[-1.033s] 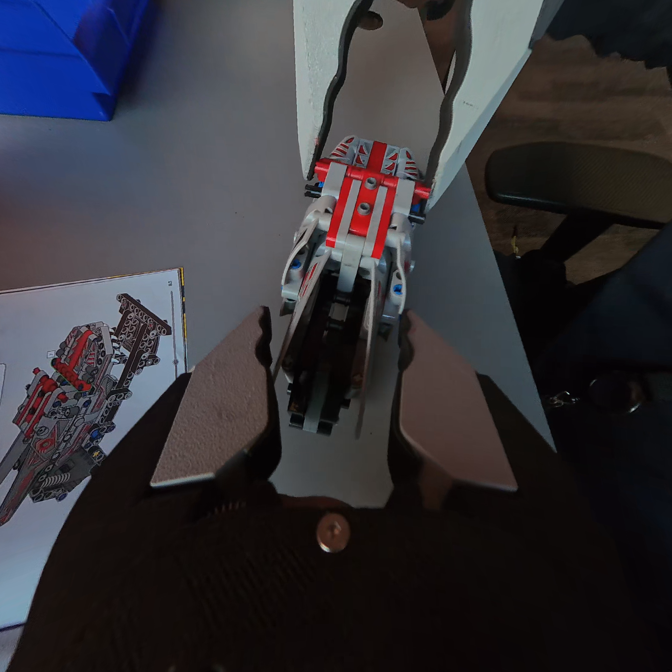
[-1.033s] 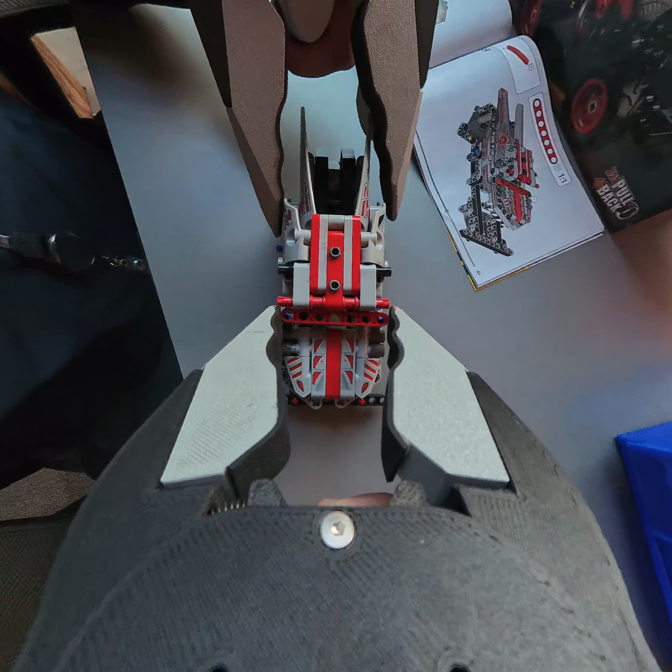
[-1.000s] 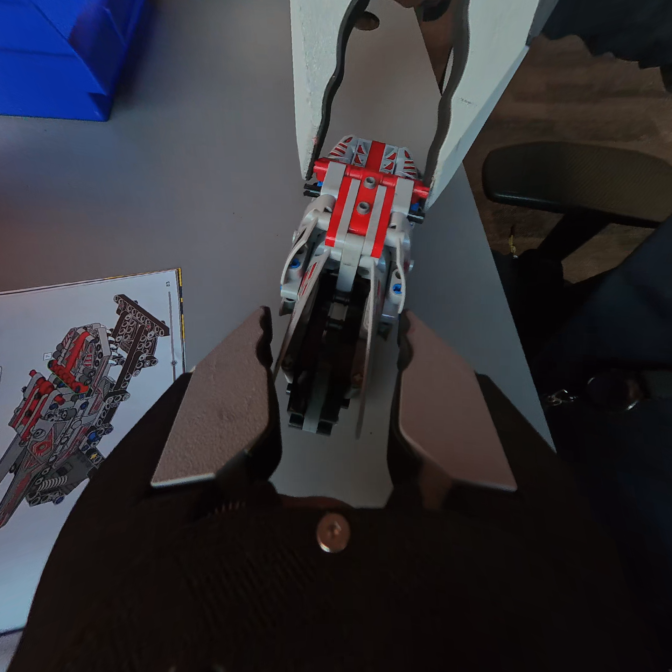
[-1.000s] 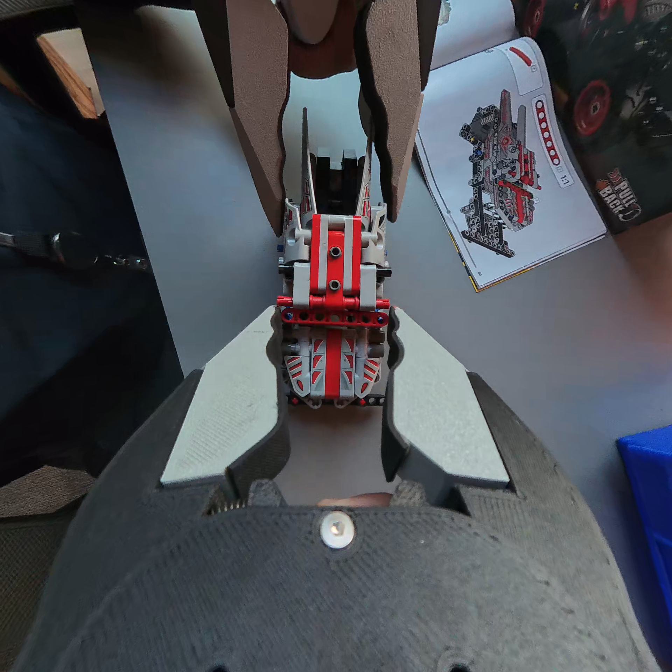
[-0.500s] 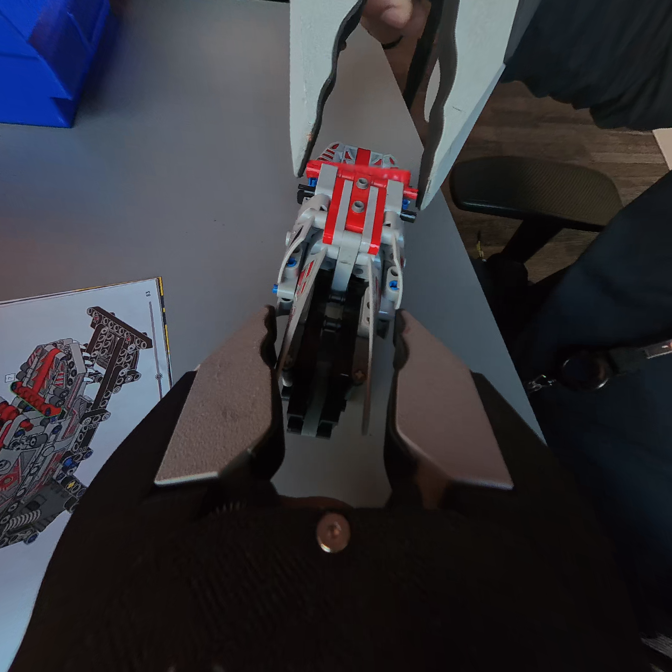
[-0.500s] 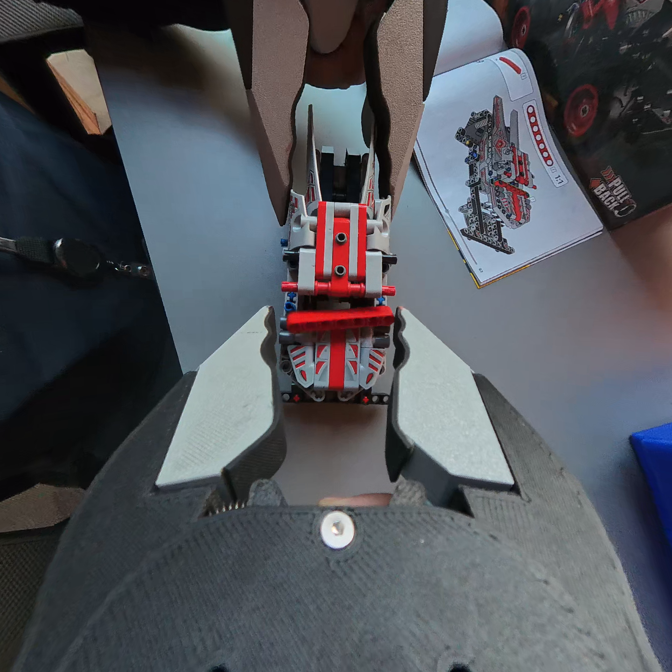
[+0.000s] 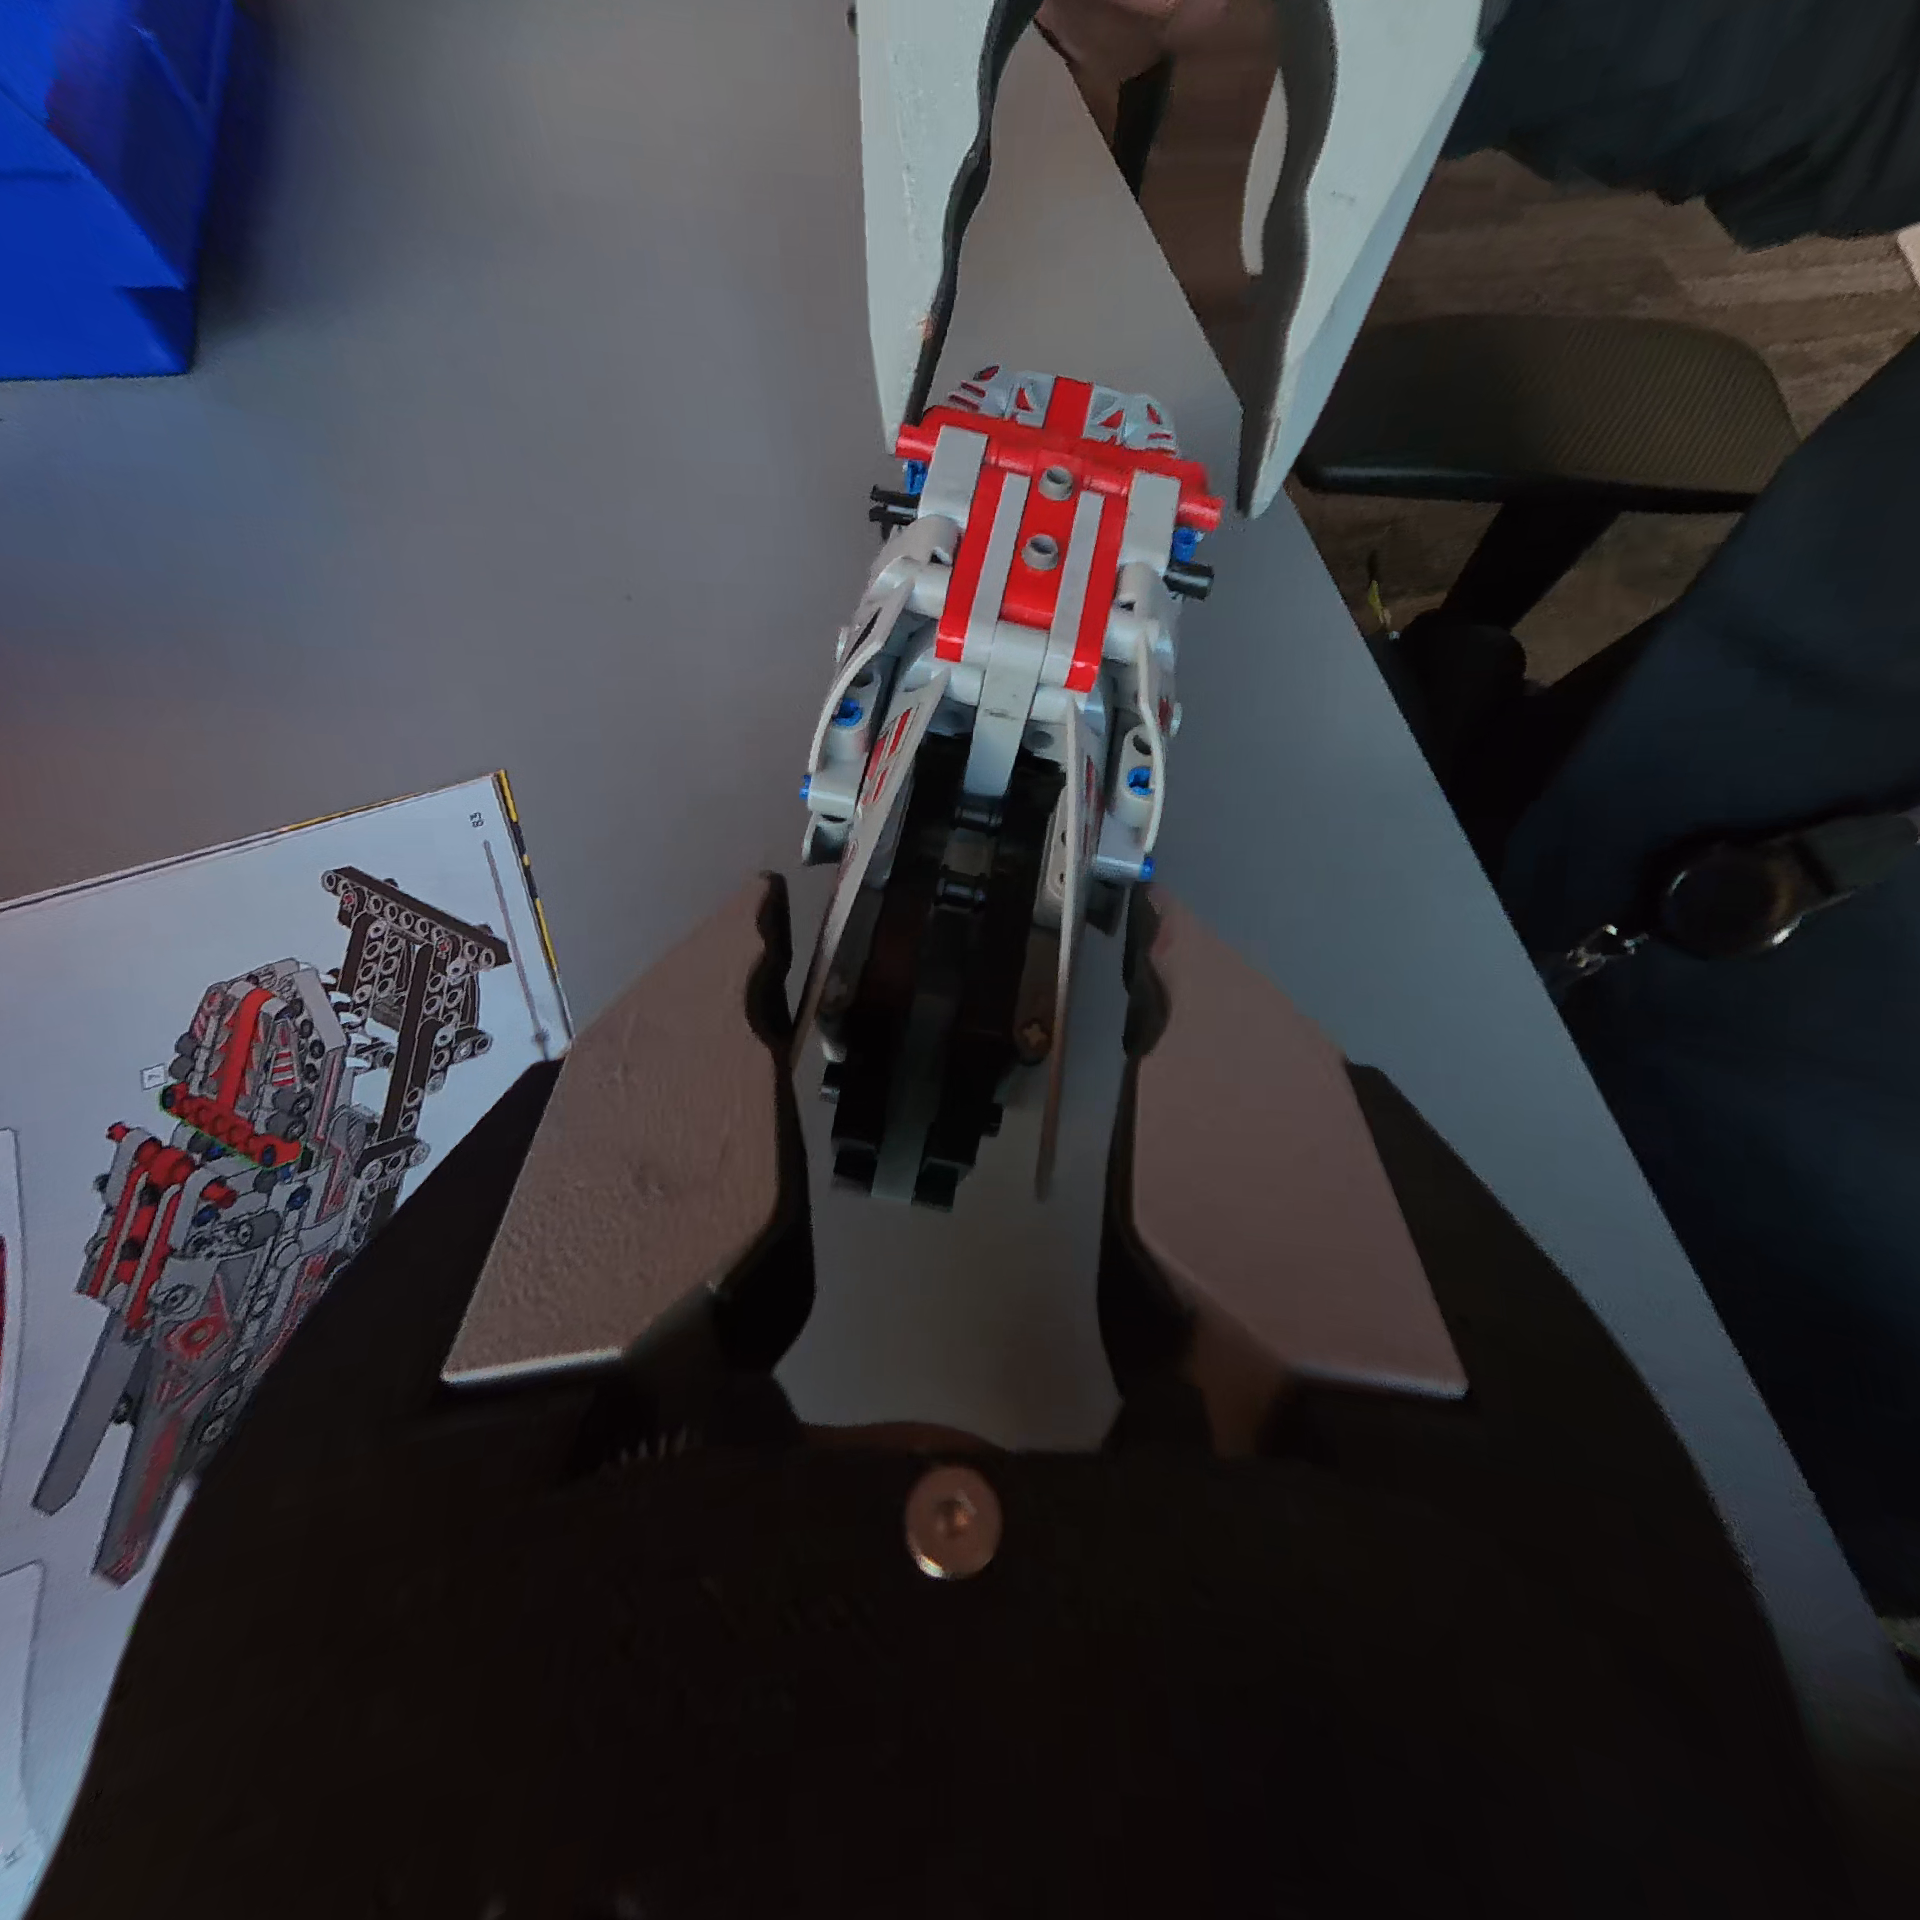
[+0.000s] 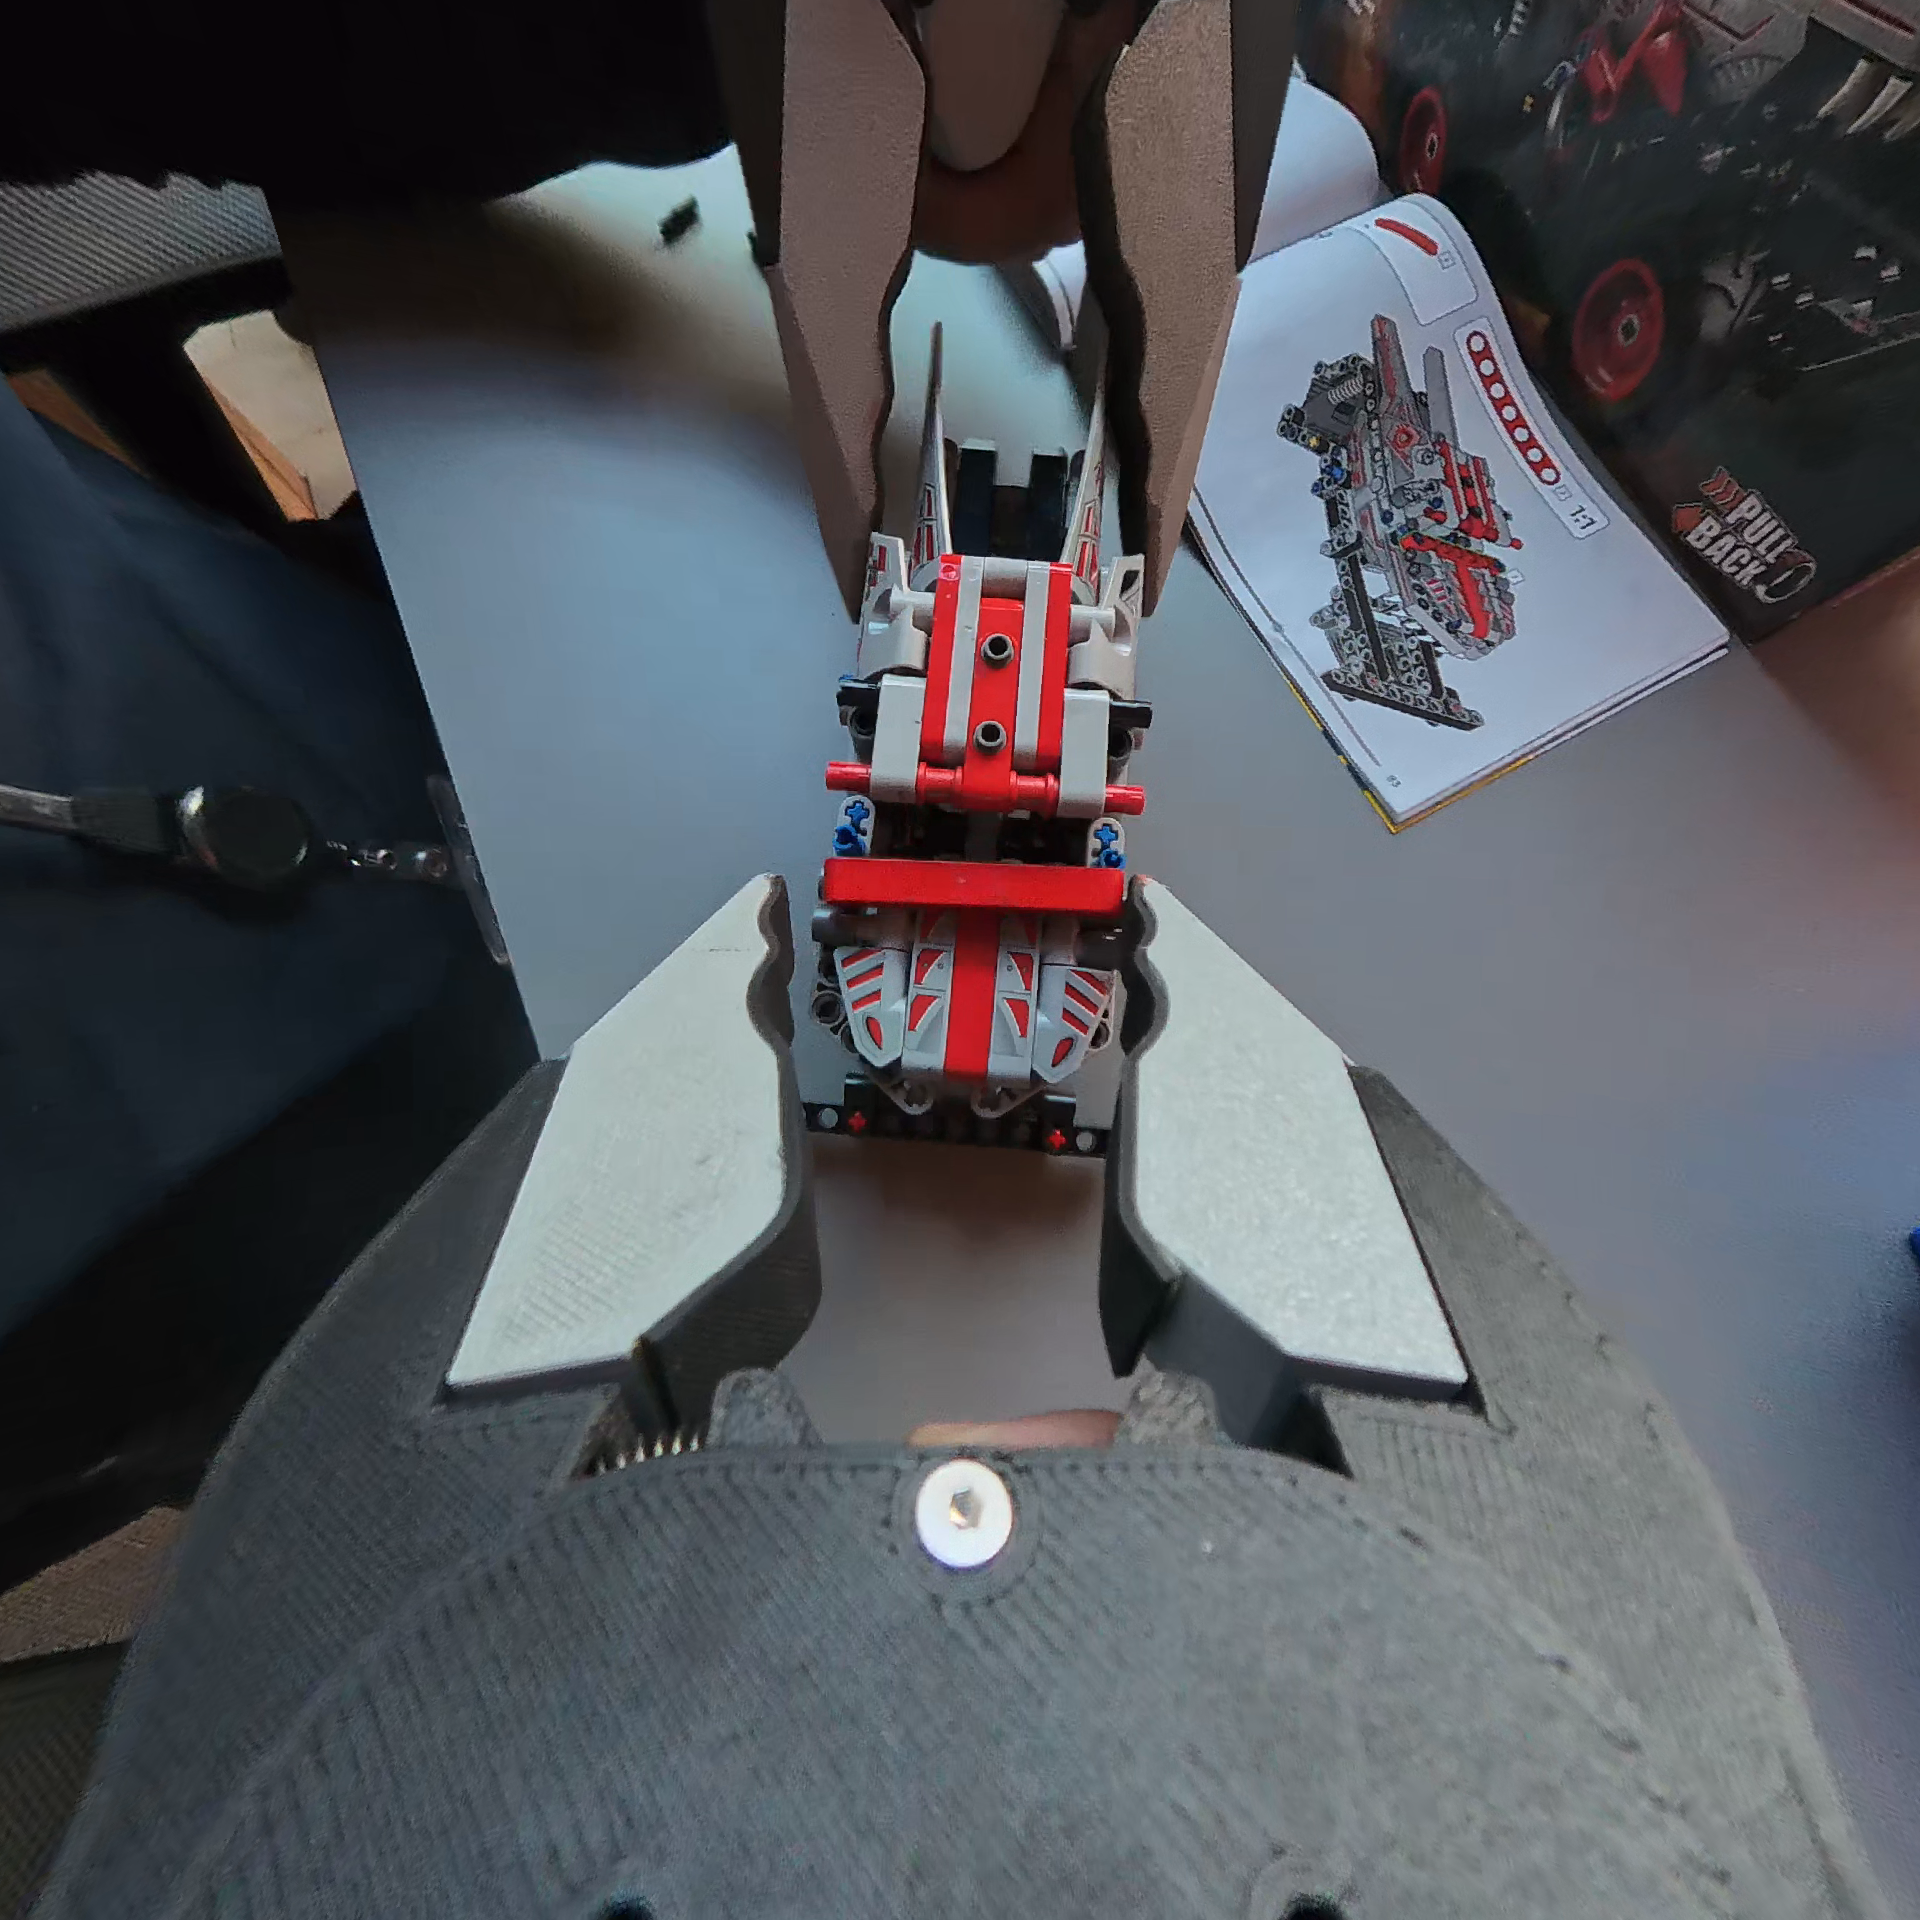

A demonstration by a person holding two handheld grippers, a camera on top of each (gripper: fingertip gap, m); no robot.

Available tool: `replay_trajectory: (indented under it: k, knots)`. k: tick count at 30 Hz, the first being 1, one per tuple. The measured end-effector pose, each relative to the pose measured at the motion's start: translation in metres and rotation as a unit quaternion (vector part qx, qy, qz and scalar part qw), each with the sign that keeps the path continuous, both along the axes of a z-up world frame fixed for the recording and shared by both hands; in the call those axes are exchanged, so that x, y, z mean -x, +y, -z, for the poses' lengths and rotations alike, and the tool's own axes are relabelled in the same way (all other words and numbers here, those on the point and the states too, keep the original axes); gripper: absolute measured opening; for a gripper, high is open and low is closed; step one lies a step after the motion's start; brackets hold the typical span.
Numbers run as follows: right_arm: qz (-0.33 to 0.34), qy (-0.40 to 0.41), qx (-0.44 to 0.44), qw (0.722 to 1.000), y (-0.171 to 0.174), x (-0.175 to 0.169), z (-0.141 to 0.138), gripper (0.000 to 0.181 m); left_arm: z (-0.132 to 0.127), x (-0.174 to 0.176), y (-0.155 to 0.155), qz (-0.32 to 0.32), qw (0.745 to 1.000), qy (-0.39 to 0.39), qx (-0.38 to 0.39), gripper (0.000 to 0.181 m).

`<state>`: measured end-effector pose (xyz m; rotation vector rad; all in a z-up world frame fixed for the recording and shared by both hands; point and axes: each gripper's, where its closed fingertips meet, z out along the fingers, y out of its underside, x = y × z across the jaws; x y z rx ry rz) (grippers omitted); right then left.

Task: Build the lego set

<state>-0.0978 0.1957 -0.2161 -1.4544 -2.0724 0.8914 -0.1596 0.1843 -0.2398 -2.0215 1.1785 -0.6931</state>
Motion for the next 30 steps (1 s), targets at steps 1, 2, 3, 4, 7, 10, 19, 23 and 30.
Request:
replay_trajectory:
  k: [1, 2, 3, 4, 7, 10, 19, 23, 30]
  knots:
    - [0.002, 0.004, 0.001, 1.000, -0.002, 0.001, 0.000, 0.060, 0.001, 0.004, -0.001, 0.003, 1.000, 0.006, -0.002, 0.062]
    - [0.003, 0.007, 0.002, 1.000, -0.005, 0.001, 0.000, 0.058, 0.000, 0.007, -0.003, 0.006, 1.000, 0.008, -0.001, 0.063]
    - [0.004, 0.009, 0.003, 1.000, -0.007, 0.001, 0.000, 0.057, 0.000, 0.009, -0.005, 0.008, 1.000, 0.009, -0.001, 0.063]
    - [0.004, 0.008, 0.001, 1.000, -0.008, 0.001, 0.001, 0.058, 0.000, 0.011, -0.006, 0.009, 1.000, 0.009, -0.003, 0.063]
    - [0.005, 0.011, -0.001, 1.000, -0.002, -0.002, 0.002, 0.061, 0.001, 0.016, -0.007, -0.004, 1.000, 0.010, -0.002, 0.064]
    - [0.007, 0.014, 0.050, 0.999, 0.000, -0.007, 0.001, 0.062, 0.001, 0.019, -0.009, -0.010, 1.000, 0.010, -0.010, 0.063]
    - [-0.003, 0.024, 0.096, 0.995, -0.037, -0.014, 0.003, 0.046, 0.002, 0.048, -0.006, -0.064, 0.997, 0.029, -0.015, 0.069]
    - [-0.013, 0.039, 0.118, 0.992, -0.066, -0.006, 0.001, 0.043, -0.002, 0.070, -0.006, -0.119, 0.992, 0.032, -0.031, 0.062]
    - [-0.008, 0.078, 0.103, 0.992, -0.066, 0.002, -0.014, 0.034, -0.042, 0.087, -0.046, -0.253, 0.966, -0.027, -0.046, 0.043]
